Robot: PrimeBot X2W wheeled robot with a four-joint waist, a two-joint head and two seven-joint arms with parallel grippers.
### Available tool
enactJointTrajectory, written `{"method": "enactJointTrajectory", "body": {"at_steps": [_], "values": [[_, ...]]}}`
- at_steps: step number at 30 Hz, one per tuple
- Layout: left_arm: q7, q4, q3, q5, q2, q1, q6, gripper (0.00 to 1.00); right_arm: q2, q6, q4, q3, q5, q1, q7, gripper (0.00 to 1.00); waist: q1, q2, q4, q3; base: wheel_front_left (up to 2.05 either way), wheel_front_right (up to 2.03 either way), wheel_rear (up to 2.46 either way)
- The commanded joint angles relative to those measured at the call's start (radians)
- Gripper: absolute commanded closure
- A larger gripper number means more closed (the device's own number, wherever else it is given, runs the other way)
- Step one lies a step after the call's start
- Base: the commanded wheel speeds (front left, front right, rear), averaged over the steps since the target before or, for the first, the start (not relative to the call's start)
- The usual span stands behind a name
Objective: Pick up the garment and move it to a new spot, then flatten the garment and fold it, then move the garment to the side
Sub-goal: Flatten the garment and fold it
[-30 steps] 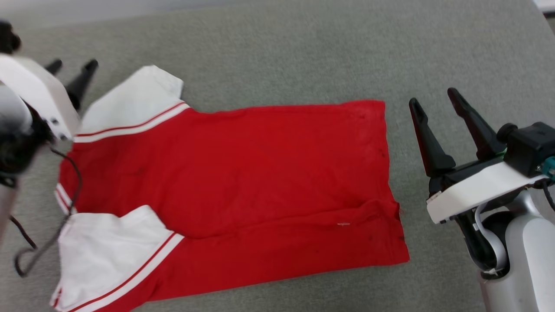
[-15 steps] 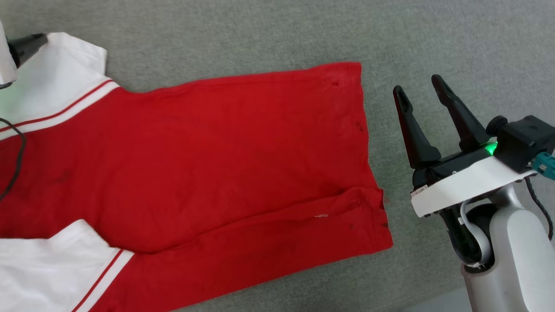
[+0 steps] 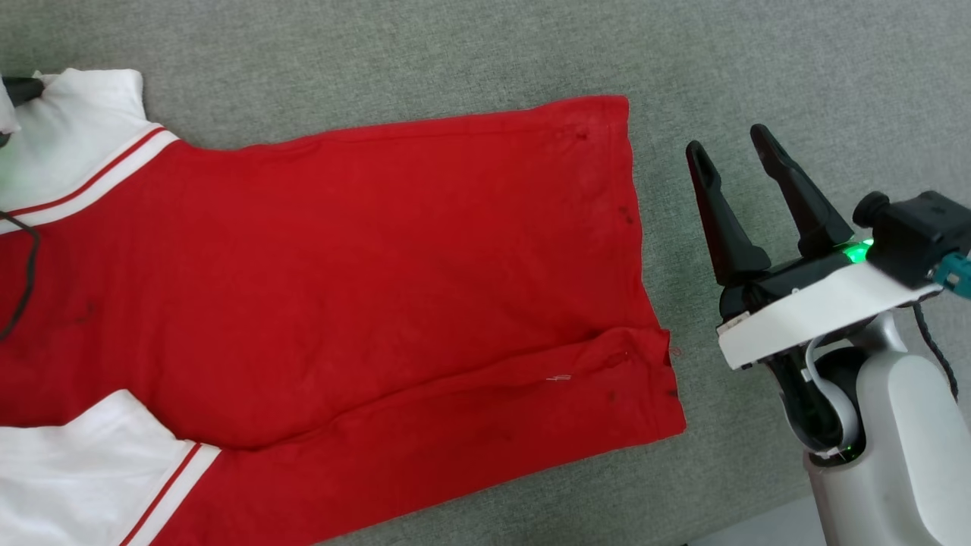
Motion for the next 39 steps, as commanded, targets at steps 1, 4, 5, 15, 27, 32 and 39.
{"method": "enactJointTrajectory", "body": {"at_steps": [1, 4, 5, 15, 27, 32, 39], "values": [[-0.001, 0.036, -0.042, -0.006, -0.05, 0.107, -0.004, 1.0, -0.006, 0.0, 0.008, -0.006, 0.018, -0.018, 0.011, 0.0, 0.0, 0.0, 0.008, -0.008, 0.0, 0.0, 0.0], [-0.039, 0.031, -0.042, 0.005, -0.059, 0.097, -0.02, 1.0, -0.015, 0.0, 0.037, -0.011, 0.066, -0.033, 0.063, 0.0, 0.0, 0.0, 0.023, -0.025, 0.0, 0.0, 0.0], [-0.055, 0.026, -0.042, 0.012, -0.061, 0.088, -0.026, 1.0, -0.02, 0.0, 0.054, -0.017, 0.086, -0.043, 0.094, 0.0, 0.0, 0.0, 0.03, -0.032, 0.0, 0.0, 0.0], [-0.178, -0.013, -0.054, 0.076, -0.107, -0.051, -0.074, 1.0, -0.131, 0.0, 0.226, -0.014, 0.224, -0.22, 0.55, 0.0, 0.0, 0.0, 0.128, -0.069, 0.0, 0.0, 0.0], [-0.241, -0.051, -0.088, 0.099, -0.148, -0.104, -0.11, 1.0, -0.144, -0.001, 0.453, 0.043, 0.23, -0.363, 0.806, 0.0, 0.0, 0.0, 0.207, -0.032, 0.0, 0.0, 0.0], [-0.256, -0.05, -0.098, 0.093, -0.151, -0.09, -0.117, 1.0, -0.137, 0.0, 0.492, 0.073, 0.231, -0.379, 0.868, 1.0, 0.0, 0.0, 0.22, -0.034, 0.0, 0.0, 0.0], [-0.319, -0.035, -0.072, 0.072, -0.152, -0.045, -0.104, 1.0, -0.183, 0.0, 0.416, 0.068, 0.219, -0.458, 0.776, 1.0, 0.0, 0.0, 0.231, -0.075, 0.0, 0.0, 0.0]]}}
